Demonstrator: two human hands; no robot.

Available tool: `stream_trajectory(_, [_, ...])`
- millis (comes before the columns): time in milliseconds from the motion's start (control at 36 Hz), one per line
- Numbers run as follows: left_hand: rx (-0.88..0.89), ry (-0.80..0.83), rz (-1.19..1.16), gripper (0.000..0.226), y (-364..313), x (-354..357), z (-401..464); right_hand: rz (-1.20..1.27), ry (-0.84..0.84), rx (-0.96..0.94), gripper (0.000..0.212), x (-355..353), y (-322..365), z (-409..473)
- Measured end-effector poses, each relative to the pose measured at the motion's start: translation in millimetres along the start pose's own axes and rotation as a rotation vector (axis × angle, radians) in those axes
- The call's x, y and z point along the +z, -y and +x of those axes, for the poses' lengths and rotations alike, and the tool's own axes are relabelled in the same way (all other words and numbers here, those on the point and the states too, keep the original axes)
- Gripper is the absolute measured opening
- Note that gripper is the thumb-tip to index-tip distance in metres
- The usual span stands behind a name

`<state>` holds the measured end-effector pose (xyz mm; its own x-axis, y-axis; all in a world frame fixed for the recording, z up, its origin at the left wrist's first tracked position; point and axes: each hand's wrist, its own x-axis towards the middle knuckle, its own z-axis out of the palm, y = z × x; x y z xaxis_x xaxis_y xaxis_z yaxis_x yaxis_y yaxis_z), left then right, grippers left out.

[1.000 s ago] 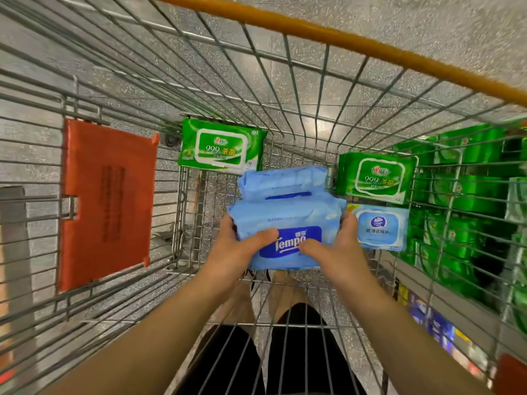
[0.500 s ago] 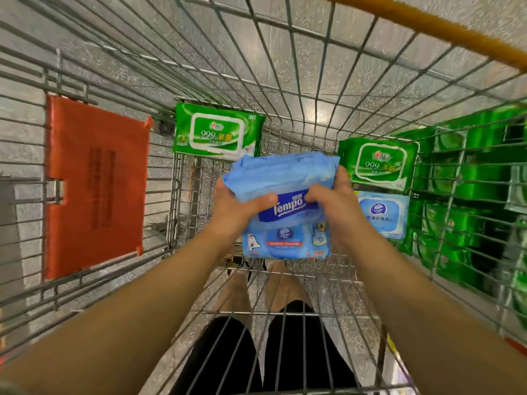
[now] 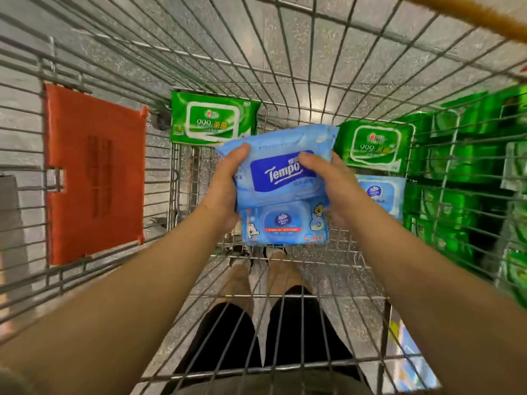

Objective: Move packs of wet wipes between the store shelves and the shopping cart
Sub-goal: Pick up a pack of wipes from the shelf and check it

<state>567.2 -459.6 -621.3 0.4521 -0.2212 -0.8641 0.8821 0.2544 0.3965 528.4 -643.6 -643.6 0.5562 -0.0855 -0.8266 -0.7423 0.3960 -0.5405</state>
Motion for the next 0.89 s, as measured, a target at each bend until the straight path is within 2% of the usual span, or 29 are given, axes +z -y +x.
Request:
stream_trajectory(28, [-0.014, 0.03, -0.005, 0.04, -4, 3, -8, -0.004, 0.005, -0.014, 0.085, 1, 2, -4])
stream_trajectory(111, [0.006, 0.0, 0.047, 0.037, -20, 12, -29, -0.01, -0.005, -0.055, 0.087, 5, 11, -21])
stream_trajectory(194, [0.05, -0.012, 0.089, 0.041, -37, 22, -57, 0.034, -0.004, -0.097, 0.073, 11, 27, -47])
stream_trajectory(333, [0.137, 0.014, 0.051, 0.05, -60, 39, -117, -0.022, 0.0, -0.212, 0.086, 27, 57, -92])
stream_trajectory(417, [0.204, 0.003, 0.048, 0.044, -71, 49, -152, 0.002, 0.056, -0.254, 0.069, 34, 81, -126])
stream_trajectory(500, [0.244, 0.033, 0.081, 0.042, -83, 62, -191, -0.011, 0.095, -0.287, 0.072, 36, 98, -160])
stream_trajectory(694, [0.281, 0.174, 0.19, 0.04, -98, 91, -276, 0.096, -0.028, -0.378, 0.067, 40, 113, -256])
stream_trajectory(806, [0.24, 0.323, 0.258, 0.035, -98, 113, -316, 0.138, -0.155, -0.43, 0.082, 29, 108, -316])
stream_trajectory(889, [0.207, 0.45, 0.351, 0.038, -90, 133, -342, 0.237, -0.202, -0.463, 0.074, 15, 100, -357])
